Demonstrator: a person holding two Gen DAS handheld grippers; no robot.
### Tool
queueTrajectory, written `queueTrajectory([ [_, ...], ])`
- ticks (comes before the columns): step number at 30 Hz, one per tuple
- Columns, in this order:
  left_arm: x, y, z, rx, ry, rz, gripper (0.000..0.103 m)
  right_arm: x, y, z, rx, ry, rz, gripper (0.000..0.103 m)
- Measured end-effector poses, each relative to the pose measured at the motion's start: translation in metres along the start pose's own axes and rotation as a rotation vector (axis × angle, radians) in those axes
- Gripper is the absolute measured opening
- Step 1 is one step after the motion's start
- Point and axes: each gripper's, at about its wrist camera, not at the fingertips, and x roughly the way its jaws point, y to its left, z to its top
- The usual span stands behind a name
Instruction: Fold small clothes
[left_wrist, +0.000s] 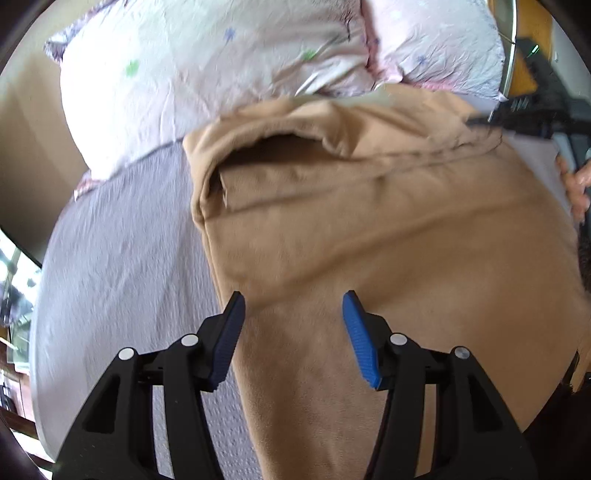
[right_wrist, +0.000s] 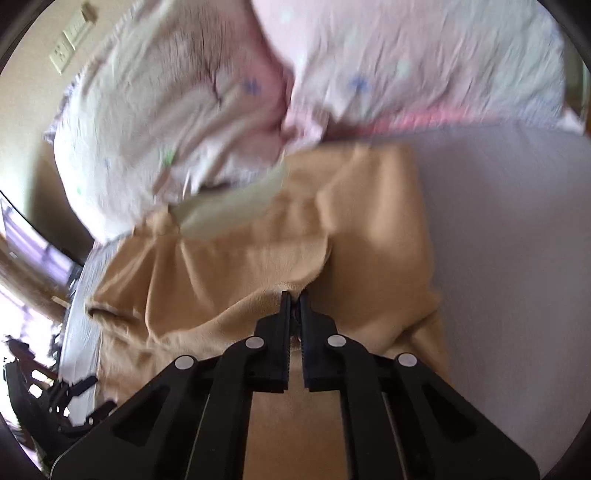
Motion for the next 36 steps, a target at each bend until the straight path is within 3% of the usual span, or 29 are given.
queueTrajectory([
  [3,-0.001,0.006,-0.005,-0.02,-0.003,-0.015,0.057,-0.029,-0.013,0.016,0.031,-0.152,-0.106,0.005],
  [6,0.004,0.007,-0.003,-0.036,-0.002,-0.026,0.06,-0.017,-0.025,0.02,0.025,-0.066,-0.224,0.006],
  [8,0.007,0.01,-0.002,-0.049,0.0,-0.036,0.06,-0.021,-0.028,0.016,0.03,-0.087,-0.261,0.007],
  [12,0.012,0.009,0.001,-0.056,-0.001,-0.034,0.062,-0.031,-0.019,0.01,0.009,-0.131,-0.127,0.024],
  [16,0.01,0.01,-0.001,-0.075,-0.011,-0.04,0.063,0.016,-0.021,-0.002,0.024,0.094,-0.106,0.022],
  [18,0.003,0.014,-0.006,-0.093,-0.014,-0.068,0.063,0.003,-0.023,-0.005,0.048,0.072,-0.079,0.023],
  [20,-0.015,0.022,-0.017,-0.113,-0.052,-0.145,0.063,-0.025,-0.023,-0.016,0.07,0.06,0.015,0.026],
  [22,-0.032,0.031,-0.032,-0.129,-0.073,-0.233,0.07,-0.057,-0.019,-0.038,0.032,0.056,0.13,0.05],
  [23,-0.042,0.039,-0.044,-0.15,-0.081,-0.292,0.072,-0.073,-0.016,-0.053,0.004,0.061,0.184,0.069],
  [24,-0.049,0.045,-0.055,-0.17,-0.088,-0.344,0.074,-0.087,-0.013,-0.067,-0.027,0.066,0.231,0.076],
  [27,-0.071,0.066,-0.093,-0.245,-0.112,-0.496,0.078,-0.136,-0.015,-0.124,-0.13,0.108,0.341,0.08],
  [29,-0.082,0.078,-0.122,-0.288,-0.117,-0.564,0.08,-0.166,-0.023,-0.167,-0.173,0.138,0.346,0.082],
  [32,-0.084,0.087,-0.156,-0.328,-0.08,-0.586,0.083,-0.184,-0.051,-0.219,-0.132,0.197,0.266,0.082],
  [36,-0.068,0.082,-0.175,-0.36,-0.035,-0.617,0.083,-0.161,-0.086,-0.239,0.002,0.254,0.235,0.082],
])
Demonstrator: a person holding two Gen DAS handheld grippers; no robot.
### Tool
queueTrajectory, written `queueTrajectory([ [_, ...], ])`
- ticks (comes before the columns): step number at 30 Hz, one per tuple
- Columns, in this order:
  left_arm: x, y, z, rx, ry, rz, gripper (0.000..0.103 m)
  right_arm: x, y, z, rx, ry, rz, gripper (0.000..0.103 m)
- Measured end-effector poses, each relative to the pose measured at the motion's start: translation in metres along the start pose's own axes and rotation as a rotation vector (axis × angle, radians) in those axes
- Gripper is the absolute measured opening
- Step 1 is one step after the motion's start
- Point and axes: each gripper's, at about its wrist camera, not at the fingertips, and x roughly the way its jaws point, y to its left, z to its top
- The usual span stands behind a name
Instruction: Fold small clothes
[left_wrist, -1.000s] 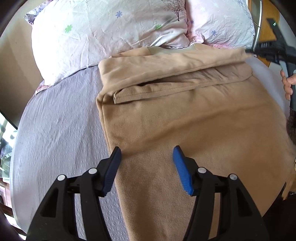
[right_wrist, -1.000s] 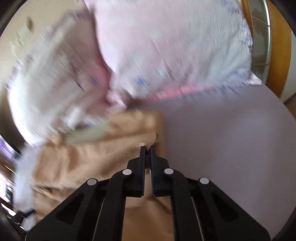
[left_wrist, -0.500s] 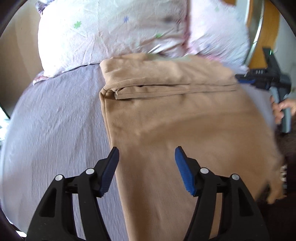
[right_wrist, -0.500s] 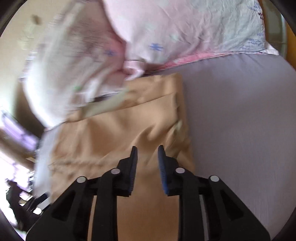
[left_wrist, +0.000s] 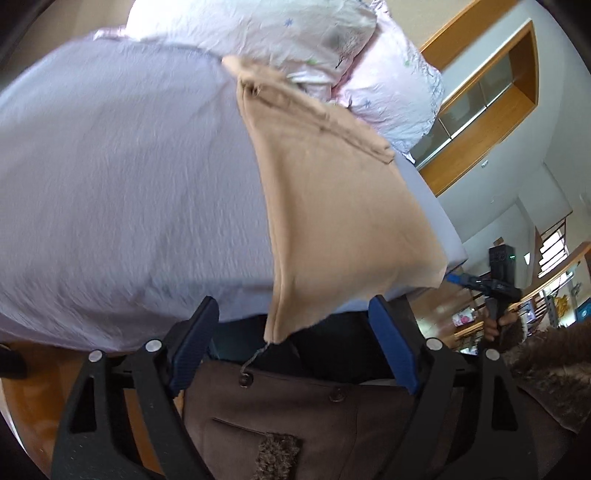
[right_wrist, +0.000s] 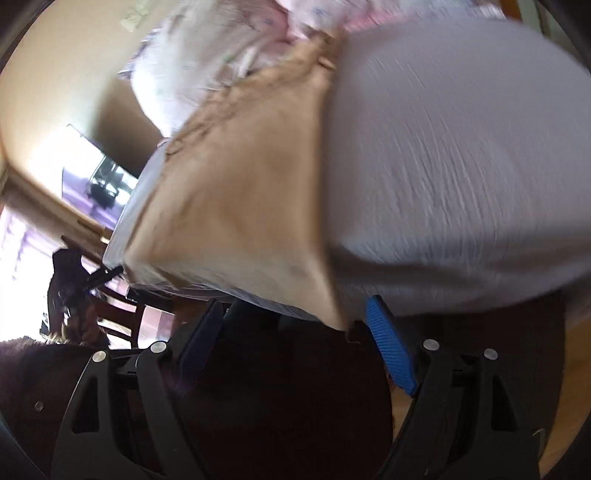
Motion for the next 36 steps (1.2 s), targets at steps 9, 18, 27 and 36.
queueTrajectory([
  [9,0.063,0.005,0.002,-0.127,0.085,-0.12,0.005,0.059,-0.021,0.004,0.023,0.037,0.28,0.007],
  [18,0.001,-0.033,0.065,-0.055,-0.091,-0.161,0.004,-0.018,0.047,0.076,-0.208,-0.251,0.42,0.007],
  [27,0.075,0.004,0.28,-0.151,-0.239,-0.003,0.004,0.044,0.043,0.302,-0.043,-0.476,0.138,0.007],
  [36,0.162,0.08,0.323,-0.435,-0.18,-0.034,0.025,0.139,-0.008,0.37,0.198,-0.281,-0.027,0.084],
])
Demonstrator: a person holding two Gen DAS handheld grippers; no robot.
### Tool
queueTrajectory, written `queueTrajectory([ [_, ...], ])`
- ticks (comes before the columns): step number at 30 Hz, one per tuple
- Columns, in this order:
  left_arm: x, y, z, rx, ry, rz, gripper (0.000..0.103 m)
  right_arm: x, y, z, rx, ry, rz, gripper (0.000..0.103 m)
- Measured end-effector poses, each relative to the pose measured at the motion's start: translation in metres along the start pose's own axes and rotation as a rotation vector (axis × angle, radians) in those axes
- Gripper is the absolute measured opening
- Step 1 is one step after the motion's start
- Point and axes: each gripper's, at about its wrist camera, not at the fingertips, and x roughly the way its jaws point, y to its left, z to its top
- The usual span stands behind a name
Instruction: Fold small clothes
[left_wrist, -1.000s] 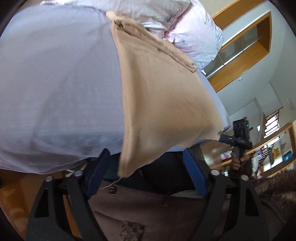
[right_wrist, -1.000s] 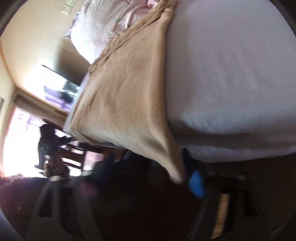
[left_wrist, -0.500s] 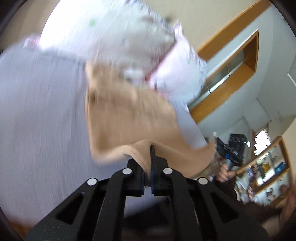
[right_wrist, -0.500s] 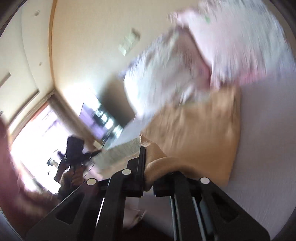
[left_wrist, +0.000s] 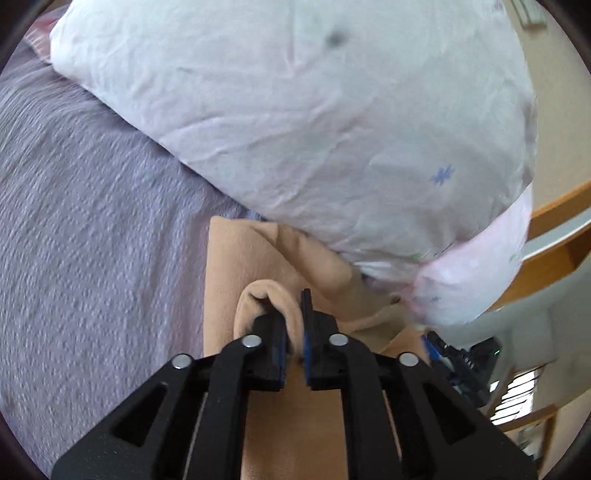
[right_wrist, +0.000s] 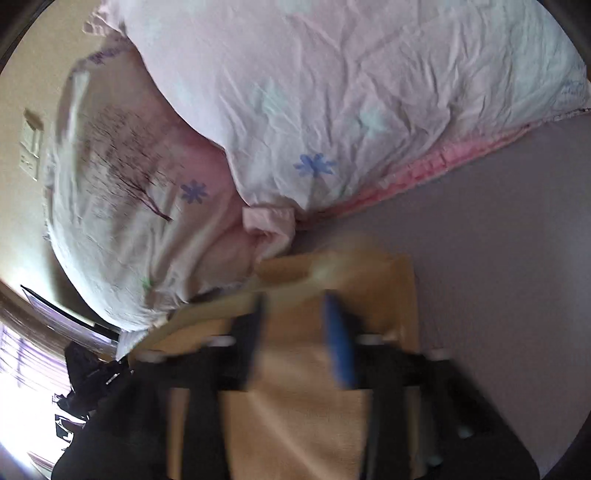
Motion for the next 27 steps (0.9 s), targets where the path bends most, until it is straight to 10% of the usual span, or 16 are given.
queueTrajectory([
  [1,-0.011,0.001,0.0,0.0,-0.03,-0.014,0.052,-0.014,0.004,-0.003,-0.014,-0.049,0.03,0.097],
  [3,-0.028,-0.002,0.0,0.011,-0.072,0.01,0.072,-0.032,0.01,-0.009,-0.052,-0.088,0.101,0.099],
  [6,-0.047,-0.008,-0.01,0.075,-0.057,0.041,0.072,-0.038,0.014,-0.02,-0.072,-0.026,0.136,0.099],
  [9,-0.049,-0.007,-0.033,0.127,0.006,0.104,0.072,-0.001,0.004,-0.023,-0.074,0.121,-0.048,0.093],
  [16,-0.036,-0.003,-0.063,0.193,0.072,0.213,0.072,-0.056,0.002,-0.038,-0.084,-0.091,0.109,0.093],
  [21,-0.022,-0.019,-0.078,0.227,0.106,0.26,0.02,-0.065,-0.031,-0.042,0.016,-0.182,0.202,0.094],
  [27,-0.034,-0.087,-0.07,0.198,0.061,0.06,0.019,-0.093,-0.045,-0.037,0.076,-0.251,0.242,0.094],
])
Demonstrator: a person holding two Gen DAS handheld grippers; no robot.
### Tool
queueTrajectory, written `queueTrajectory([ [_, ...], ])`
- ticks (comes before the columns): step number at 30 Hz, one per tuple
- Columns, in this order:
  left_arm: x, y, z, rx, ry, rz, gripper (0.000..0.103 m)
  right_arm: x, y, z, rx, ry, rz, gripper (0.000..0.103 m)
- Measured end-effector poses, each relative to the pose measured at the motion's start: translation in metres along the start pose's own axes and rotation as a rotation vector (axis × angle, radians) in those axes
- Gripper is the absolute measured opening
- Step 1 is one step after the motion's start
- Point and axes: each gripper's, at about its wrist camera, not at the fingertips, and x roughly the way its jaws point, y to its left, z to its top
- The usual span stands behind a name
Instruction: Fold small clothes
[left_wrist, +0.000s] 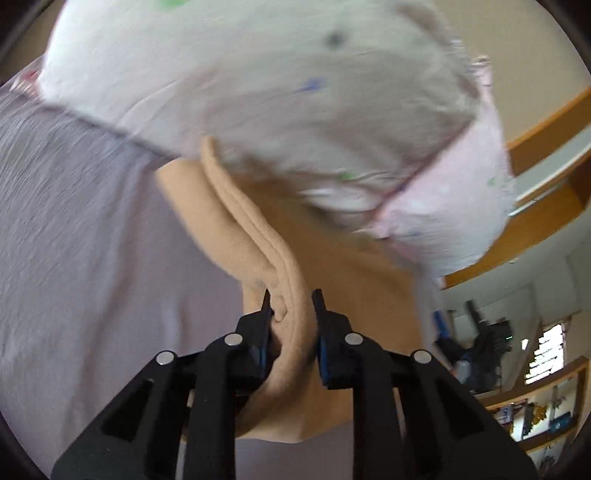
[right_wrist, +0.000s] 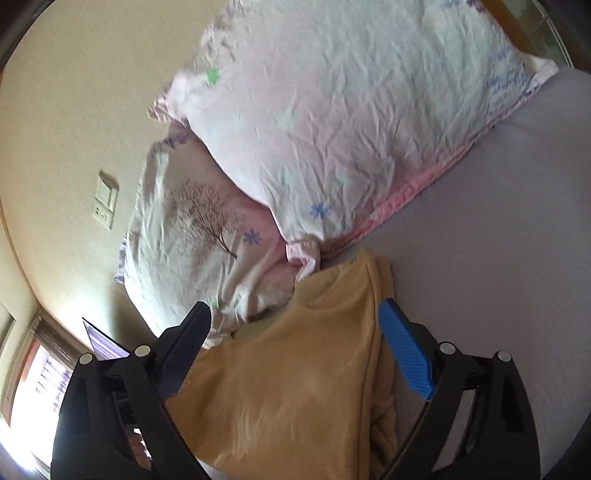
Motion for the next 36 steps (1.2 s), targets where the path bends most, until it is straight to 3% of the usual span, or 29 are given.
queueTrajectory([
  [4,0.035,-0.097,0.004,0.125,0.008,-0.11,0.019,-0.015,-0.001,0.009,0.019,-0.052,0.014,0.094],
  [8,0.115,-0.182,-0.018,0.22,0.127,-0.229,0.022,-0.017,-0.011,0.013,0.034,-0.048,-0.041,0.094],
  [11,0.167,-0.204,-0.041,0.197,0.292,-0.349,0.027,-0.015,-0.018,0.014,0.044,-0.034,-0.093,0.094],
  [14,0.152,-0.182,-0.048,0.174,0.28,-0.417,0.031,-0.015,-0.022,0.014,0.065,-0.007,-0.093,0.094],
  [16,0.122,-0.153,-0.045,0.171,0.208,-0.346,0.042,-0.016,-0.02,0.012,0.052,0.038,-0.093,0.094],
  [19,0.086,-0.118,-0.043,0.189,0.133,-0.221,0.048,-0.026,-0.005,0.002,-0.01,0.075,-0.099,0.094],
  [22,0.073,-0.092,-0.039,0.175,0.133,-0.143,0.055,-0.045,0.019,-0.015,-0.115,0.079,-0.113,0.094],
  [25,0.088,-0.082,-0.048,0.183,0.184,-0.081,0.058,-0.055,0.032,-0.024,-0.166,0.082,-0.197,0.094],
  [27,0.098,-0.076,-0.054,0.177,0.211,-0.057,0.062,-0.042,0.026,-0.022,-0.123,0.161,-0.229,0.094],
  [31,0.133,-0.07,-0.063,0.127,0.255,-0.03,0.068,-0.011,-0.005,-0.026,0.019,0.329,-0.234,0.094],
  [34,0.144,-0.08,-0.069,0.141,0.237,-0.027,0.077,-0.002,-0.023,-0.036,0.071,0.365,-0.211,0.09],
  [35,0.147,-0.085,-0.07,0.147,0.24,-0.031,0.076,-0.003,-0.023,-0.038,0.069,0.356,-0.196,0.071],
  [36,0.151,-0.088,-0.071,0.15,0.247,-0.05,0.065,0.001,-0.027,-0.043,0.094,0.39,-0.158,0.047],
])
